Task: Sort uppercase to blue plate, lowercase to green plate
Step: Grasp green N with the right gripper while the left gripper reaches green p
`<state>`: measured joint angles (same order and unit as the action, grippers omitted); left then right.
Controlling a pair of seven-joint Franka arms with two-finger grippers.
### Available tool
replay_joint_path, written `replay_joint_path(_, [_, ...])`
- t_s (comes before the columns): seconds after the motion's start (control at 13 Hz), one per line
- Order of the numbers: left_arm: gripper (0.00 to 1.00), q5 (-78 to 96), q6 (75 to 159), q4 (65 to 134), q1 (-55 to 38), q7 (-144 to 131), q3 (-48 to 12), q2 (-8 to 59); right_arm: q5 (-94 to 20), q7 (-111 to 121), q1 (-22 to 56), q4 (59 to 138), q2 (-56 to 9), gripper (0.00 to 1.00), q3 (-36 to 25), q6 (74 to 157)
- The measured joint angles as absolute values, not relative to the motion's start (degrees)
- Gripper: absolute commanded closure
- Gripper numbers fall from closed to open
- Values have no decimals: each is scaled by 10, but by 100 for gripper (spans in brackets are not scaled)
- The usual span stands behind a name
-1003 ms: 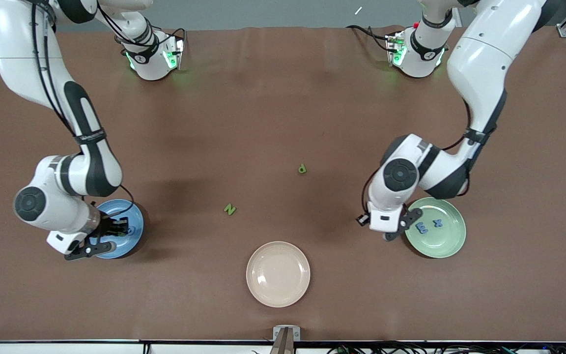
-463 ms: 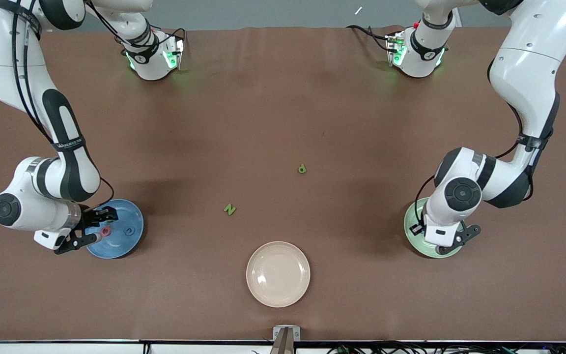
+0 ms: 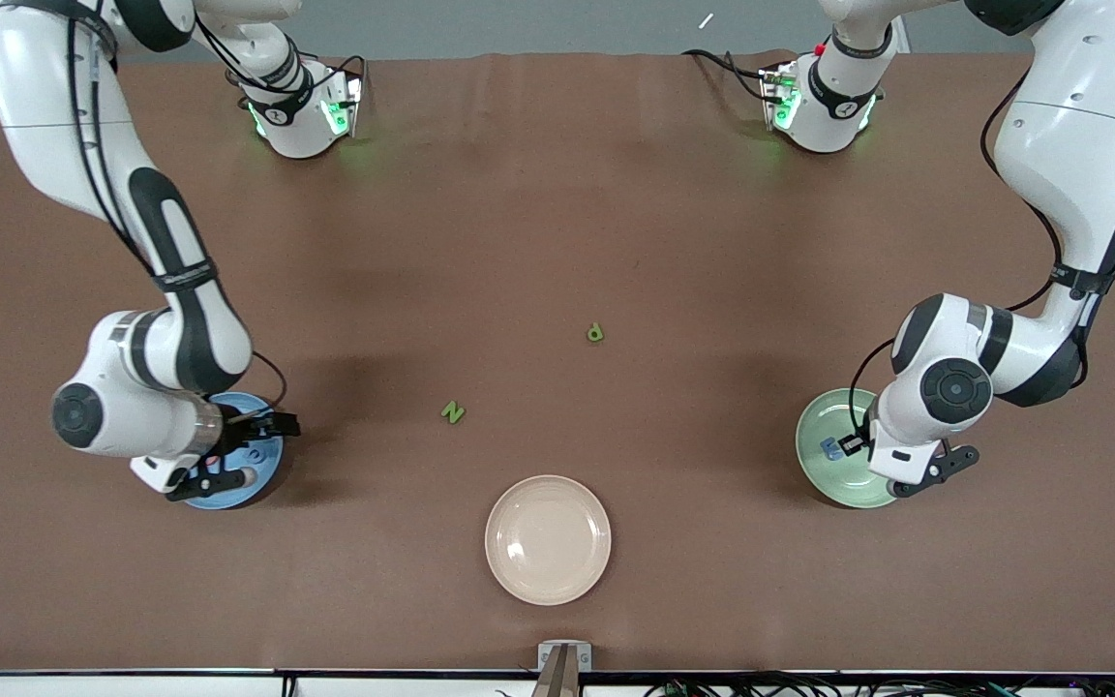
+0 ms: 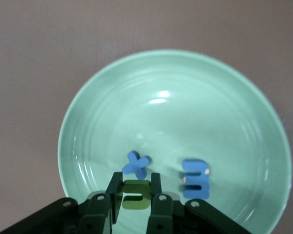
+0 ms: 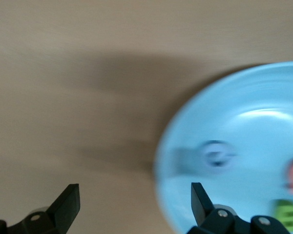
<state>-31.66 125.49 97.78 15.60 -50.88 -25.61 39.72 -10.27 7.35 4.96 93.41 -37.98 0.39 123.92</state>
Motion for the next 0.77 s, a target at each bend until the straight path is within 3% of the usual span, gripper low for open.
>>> replay_joint_path(0.08, [75,-317,1255,985,156,-509,-261,397,-103,17,75,932,-379,0,4,1240])
replay_joint_path(0.15, [58,-317,1255,990,156,-509,-264,397,-103,-40,98,930,-378,0,5,1242])
replay_joint_path(0.23, [13,-317,1255,993,156,-510,-265,397,-104,-104,120,927,-378,0,5,1246])
replay_joint_path(0.31, [0,-316,1255,993,156,-510,-266,397,-104,-168,140,926,-378,0,5,1252])
replay_joint_path(0.77, [0,-296,1256,993,161,-528,-299,379,-104,-483,245,935,-391,0,5,1331])
